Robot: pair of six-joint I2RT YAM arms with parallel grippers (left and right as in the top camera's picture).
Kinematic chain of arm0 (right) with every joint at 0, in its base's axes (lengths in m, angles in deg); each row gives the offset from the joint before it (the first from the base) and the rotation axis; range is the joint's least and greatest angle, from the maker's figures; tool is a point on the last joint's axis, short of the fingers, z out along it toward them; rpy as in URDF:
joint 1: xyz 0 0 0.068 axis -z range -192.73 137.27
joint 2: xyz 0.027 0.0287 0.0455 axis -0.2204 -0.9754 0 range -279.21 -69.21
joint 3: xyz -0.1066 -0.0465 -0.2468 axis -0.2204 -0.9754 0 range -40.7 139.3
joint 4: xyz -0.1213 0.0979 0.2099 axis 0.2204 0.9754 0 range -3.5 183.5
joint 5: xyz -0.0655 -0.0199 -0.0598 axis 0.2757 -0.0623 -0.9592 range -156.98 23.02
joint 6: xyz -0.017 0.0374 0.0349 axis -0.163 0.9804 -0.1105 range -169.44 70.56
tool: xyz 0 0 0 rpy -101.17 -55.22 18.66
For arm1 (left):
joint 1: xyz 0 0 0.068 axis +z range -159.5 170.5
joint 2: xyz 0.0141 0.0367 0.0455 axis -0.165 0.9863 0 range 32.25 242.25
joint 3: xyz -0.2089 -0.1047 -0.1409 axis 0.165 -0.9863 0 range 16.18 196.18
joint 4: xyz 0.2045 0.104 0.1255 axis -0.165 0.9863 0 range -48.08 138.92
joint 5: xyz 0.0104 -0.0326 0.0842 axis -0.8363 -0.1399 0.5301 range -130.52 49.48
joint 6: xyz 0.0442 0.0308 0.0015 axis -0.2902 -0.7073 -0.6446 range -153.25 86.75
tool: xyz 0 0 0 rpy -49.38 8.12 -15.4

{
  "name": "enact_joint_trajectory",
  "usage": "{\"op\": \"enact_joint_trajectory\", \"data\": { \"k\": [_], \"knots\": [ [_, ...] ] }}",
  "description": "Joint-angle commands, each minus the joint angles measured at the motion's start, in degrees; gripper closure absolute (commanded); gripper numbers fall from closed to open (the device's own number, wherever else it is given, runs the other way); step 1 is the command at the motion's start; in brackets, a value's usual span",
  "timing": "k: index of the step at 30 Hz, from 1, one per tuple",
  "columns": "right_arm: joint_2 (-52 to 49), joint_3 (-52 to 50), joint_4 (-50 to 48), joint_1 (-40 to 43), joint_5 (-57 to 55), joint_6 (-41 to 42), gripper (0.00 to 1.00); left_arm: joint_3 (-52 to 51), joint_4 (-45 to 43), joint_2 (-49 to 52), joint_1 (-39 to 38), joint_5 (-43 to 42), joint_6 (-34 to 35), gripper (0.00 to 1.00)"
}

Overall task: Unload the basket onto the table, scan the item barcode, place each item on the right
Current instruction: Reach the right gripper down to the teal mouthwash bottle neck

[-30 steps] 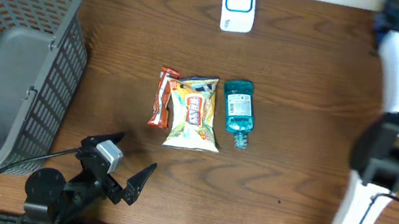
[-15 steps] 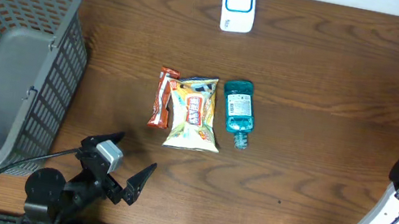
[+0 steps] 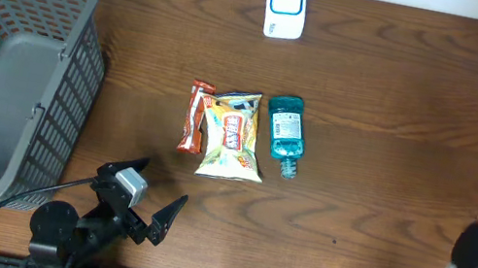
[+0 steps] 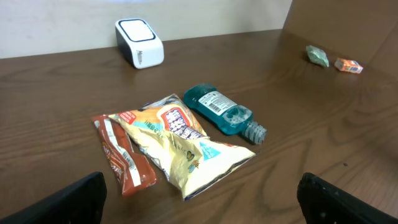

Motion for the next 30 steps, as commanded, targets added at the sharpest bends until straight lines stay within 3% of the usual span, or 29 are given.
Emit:
{"op": "enact_joint_trajectory", "data": {
  "k": [1,4,9,13,17,22,27,30],
  "knots": [
    [3.2,0.5,3.9,-3.6,20.4,4.3,0.01,0.0,0.0,-0.3,-0.2,0.0,-1.0,0.02],
    [3.4,0.4,10.7,-8.2,29.0,4.5,0.01,0.0,0.0,-0.3,-0.2,0.0,-1.0,0.02],
    [1.3,-1.8,23.6,-17.4,27.6,4.5,0.01,0.0,0.0,-0.3,-0.2,0.0,-1.0,0.02],
    [0.6,-8.0,27.5,-25.9,27.3,4.2,0.04,0.0,0.0,-0.3,-0.2,0.0,-1.0,0.02],
    [0.6,-14.9,26.7,-33.3,22.4,2.6,0.06,0.0,0.0,-0.3,-0.2,0.0,-1.0,0.02],
    [0.6,-25.2,18.6,-40.9,16.4,5.4,0.01,0.0,0.0,-0.3,-0.2,0.0,-1.0,0.02],
    [0.6,-34.7,11.6,-45.2,16.5,7.6,0.2,0.0,0.0,-0.3,-0.2,0.0,-1.0,0.02],
    [0.6,-37.9,9.7,-46.5,16.4,7.8,0.2,0.0,0.0,-0.3,-0.2,0.0,-1.0,0.02]
  ]
}}
